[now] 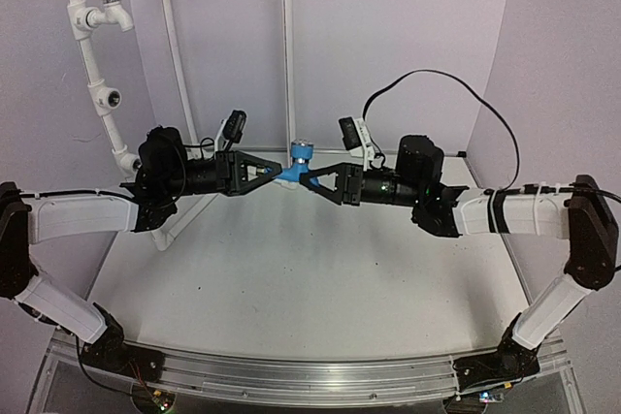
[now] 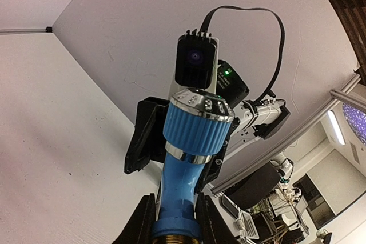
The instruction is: Install the water faucets
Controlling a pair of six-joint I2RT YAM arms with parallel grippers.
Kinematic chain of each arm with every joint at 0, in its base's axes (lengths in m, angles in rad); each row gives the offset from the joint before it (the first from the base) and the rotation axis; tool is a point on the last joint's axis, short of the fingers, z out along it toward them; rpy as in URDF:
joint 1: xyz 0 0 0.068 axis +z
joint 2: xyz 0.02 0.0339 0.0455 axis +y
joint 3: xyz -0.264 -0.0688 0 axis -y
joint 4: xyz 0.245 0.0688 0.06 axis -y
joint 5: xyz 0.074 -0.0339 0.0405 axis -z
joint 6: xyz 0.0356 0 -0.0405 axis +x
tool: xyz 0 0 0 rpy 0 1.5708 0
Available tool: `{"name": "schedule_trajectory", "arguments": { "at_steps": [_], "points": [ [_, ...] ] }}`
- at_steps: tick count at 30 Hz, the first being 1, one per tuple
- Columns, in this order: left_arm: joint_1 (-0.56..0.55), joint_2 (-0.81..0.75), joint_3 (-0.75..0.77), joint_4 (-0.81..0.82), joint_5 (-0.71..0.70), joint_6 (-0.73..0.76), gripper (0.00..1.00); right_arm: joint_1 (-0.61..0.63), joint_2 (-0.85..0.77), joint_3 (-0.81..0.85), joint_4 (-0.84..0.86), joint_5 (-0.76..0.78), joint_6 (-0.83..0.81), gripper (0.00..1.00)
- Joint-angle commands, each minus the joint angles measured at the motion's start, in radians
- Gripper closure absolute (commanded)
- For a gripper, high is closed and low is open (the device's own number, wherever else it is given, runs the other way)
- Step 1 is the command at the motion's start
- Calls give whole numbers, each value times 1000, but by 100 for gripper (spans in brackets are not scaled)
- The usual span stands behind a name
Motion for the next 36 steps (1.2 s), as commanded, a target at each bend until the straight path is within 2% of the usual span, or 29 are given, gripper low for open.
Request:
{"name": "schedule_trajectory", "arguments": {
  "at_steps": [1, 16, 24, 26, 28, 29, 32, 34, 36],
  "points": [
    [-1, -38, -6, 46, -34, -1, 100, 11, 54, 33, 212, -7, 41, 52],
    [-1, -48, -24, 46, -30, 13, 100, 36, 185, 124, 373, -24, 137, 69],
    [-2, -59, -30, 46, -36, 18, 100, 36, 173, 107, 414, -9, 145, 73],
    [-1, -58, -29, 45, -34, 16, 100, 36, 176, 109, 418, -7, 150, 85],
    [-1, -55, -27, 46, -32, 16, 100, 36, 177, 103, 429, 5, 158, 91],
    [-1, -57, -27, 47, -30, 17, 100, 36, 174, 97, 435, 12, 157, 98],
    [-1, -62, -31, 46, -34, 18, 99, 35, 152, 61, 453, 62, 152, 100],
    [3, -75, -41, 34, -46, 21, 78, 34, 124, 23, 448, 129, 125, 100],
    [8, -104, -50, -23, -75, 35, 41, 27, 94, -8, 394, 182, 101, 100]
  ]
}}
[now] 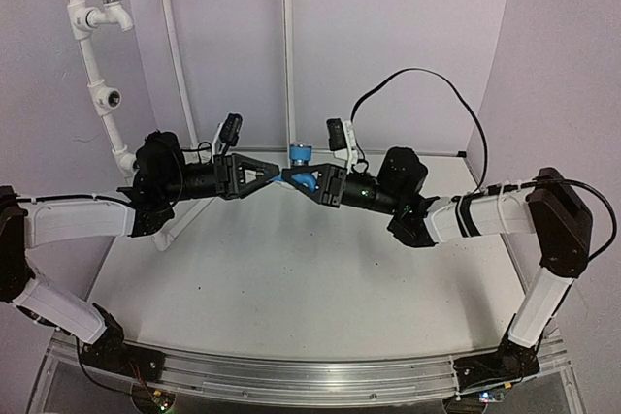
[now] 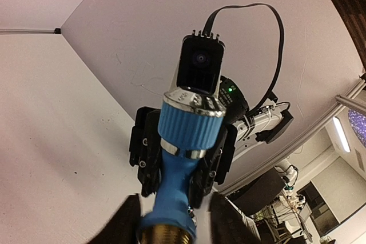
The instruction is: Install the water faucets
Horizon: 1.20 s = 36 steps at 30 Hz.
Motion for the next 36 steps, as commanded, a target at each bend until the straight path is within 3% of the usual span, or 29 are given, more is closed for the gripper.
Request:
{"name": "schedule_trajectory", "arguments": {
  "at_steps": [1, 2, 4, 8, 13, 18, 22, 30, 36],
  "points": [
    [11, -95, -16, -70, -40, 51, 29, -26, -92, -63, 6, 171, -32, 100],
    [11, -124, -10, -151, -74, 92, 16, -35, -103, -82, -6, 183, -35, 100],
    [12, -191, -6, -305, -164, 166, 7, -50, -119, -112, -20, 193, -43, 100],
    [10, -325, 9, -653, -457, 271, 6, -61, -147, -148, -72, 210, -91, 100],
    [10, -432, 47, -1013, -803, 293, 5, -63, -152, -156, -86, 205, -125, 100],
    [10, -577, 43, -1172, -959, 248, 4, -64, -144, -151, -90, 205, -141, 100],
    [10, -621, 50, -1292, -1205, 176, 4, -66, -138, -145, -90, 198, -143, 100],
    [10, -486, 23, -1323, -1586, 128, 1, -66, -176, -175, -90, 205, -161, 100],
    [12, -398, -97, -1023, -1789, 257, 0, -66, -201, -195, -90, 211, -174, 100]
  ]
}}
